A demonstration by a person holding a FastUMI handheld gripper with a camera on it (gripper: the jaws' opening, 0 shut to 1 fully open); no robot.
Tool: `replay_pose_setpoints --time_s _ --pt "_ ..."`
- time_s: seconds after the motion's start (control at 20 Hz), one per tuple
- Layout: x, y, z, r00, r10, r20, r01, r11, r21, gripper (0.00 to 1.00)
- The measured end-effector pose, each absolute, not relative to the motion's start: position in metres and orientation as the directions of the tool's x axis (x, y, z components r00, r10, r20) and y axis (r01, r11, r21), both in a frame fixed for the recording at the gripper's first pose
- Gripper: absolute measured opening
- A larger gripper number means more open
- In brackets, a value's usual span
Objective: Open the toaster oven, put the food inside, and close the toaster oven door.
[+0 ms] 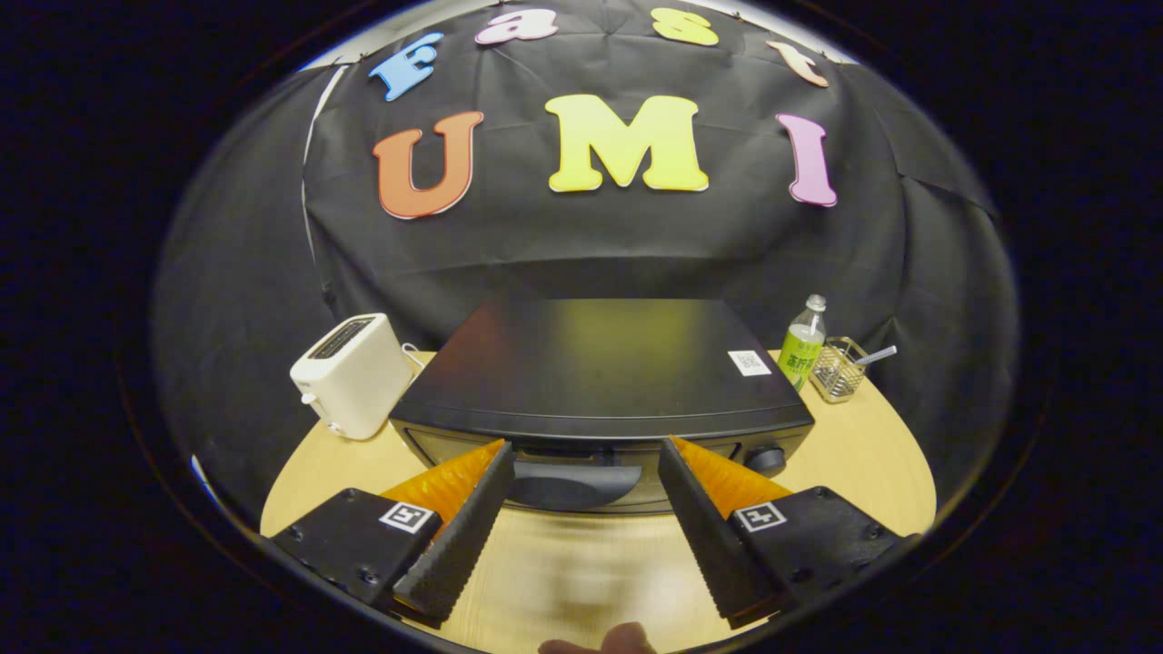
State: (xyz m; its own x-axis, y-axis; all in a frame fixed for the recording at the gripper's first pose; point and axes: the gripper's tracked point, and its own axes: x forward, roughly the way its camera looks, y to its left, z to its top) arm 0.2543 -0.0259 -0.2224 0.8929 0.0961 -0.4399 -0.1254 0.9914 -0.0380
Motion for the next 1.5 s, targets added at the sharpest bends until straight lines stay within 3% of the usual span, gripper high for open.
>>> replay_pose_setpoints --time_s 0.1,0.15,0.4,0.65,0.95,1.5 --pt "0.256 -0.024 -0.238 0.865 0.095 -0.492 -0.124 0.992 -0.026 1.0" --pt "0.266 -0.023 -0.229 0.89 0.091 -0.447 -0.11 0.994 -0.016 1.0" --pt "0.262 -0.023 -0.235 0.881 0.071 -0.469 -0.091 0.996 -0.019 1.0" --pt "0.229 -0.026 -0.263 0.831 0.215 -0.514 -0.118 0.969 0.215 1.0" --pt "0.156 -0.039 -0.342 0.711 0.138 -0.69 -0.112 0.99 0.082 1.0" --pt "0.155 -0.037 -0.328 0.767 0.135 -0.627 -0.181 0.983 -0.009 1.0"
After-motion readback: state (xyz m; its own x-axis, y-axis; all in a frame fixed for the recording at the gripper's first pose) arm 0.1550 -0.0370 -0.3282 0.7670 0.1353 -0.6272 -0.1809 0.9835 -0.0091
